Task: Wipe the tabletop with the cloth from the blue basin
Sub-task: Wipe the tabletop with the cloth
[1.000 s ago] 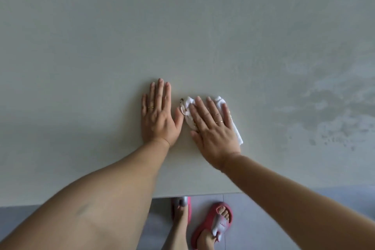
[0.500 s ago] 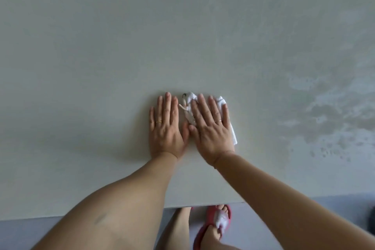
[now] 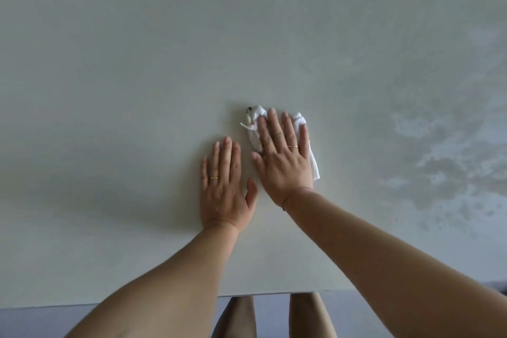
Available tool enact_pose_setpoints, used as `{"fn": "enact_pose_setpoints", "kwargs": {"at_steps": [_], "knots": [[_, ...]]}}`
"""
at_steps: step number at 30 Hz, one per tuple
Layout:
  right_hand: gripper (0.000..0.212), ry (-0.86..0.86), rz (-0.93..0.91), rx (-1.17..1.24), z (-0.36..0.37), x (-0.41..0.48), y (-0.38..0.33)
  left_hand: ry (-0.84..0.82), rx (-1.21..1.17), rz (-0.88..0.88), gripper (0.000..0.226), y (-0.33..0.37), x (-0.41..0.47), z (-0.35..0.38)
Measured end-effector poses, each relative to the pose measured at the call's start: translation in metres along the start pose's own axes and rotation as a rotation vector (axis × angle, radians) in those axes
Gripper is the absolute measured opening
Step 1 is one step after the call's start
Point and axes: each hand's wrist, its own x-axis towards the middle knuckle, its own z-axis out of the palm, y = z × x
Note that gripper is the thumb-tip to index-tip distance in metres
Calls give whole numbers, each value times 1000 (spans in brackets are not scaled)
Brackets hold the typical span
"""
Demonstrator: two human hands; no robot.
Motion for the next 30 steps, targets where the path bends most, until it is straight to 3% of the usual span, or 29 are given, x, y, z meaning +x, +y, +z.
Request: {"fn": "enact_pose_setpoints", "kwargs": {"at_steps": [2,4,7,9,11,13,15,18,20,23,25,27,30], "knots": [[63,-16,-260,-84,-8,9,28,14,1,8,70,0,1,0],[62,12,-316,-137,-17,22,65,24,11,14,70,0,0,-1],[61,66,122,-31,-28,46,110,21,27,12,69,1,1,-3],[62,110,424,26,-28,57,102,24,25,9,69,1,1,-3],[64,122,541,67,-26,60,64,24,22,5,69,2,0,-2],[66,85,308,71,-17,49,20,23,24,-6,67,3,0,-3],[64,-10,-105,31,-11,31,-1,14,32,-9,65,3,0,-3],[59,-17,-546,-134,-25,53,47,20,20,18,64,2,1,-5],[53,41,-494,-155,-36,82,90,71,-1,34,63,0,6,-9],[56,104,93,-6,-52,118,132,171,-49,-3,61,2,37,-20],[60,142,379,36,-49,125,111,199,-80,-21,61,10,77,-27],[63,135,340,54,-41,116,75,209,-87,-28,60,23,123,-33],[61,35,-156,-39,-33,90,53,185,-73,-58,57,34,185,-38]]}}
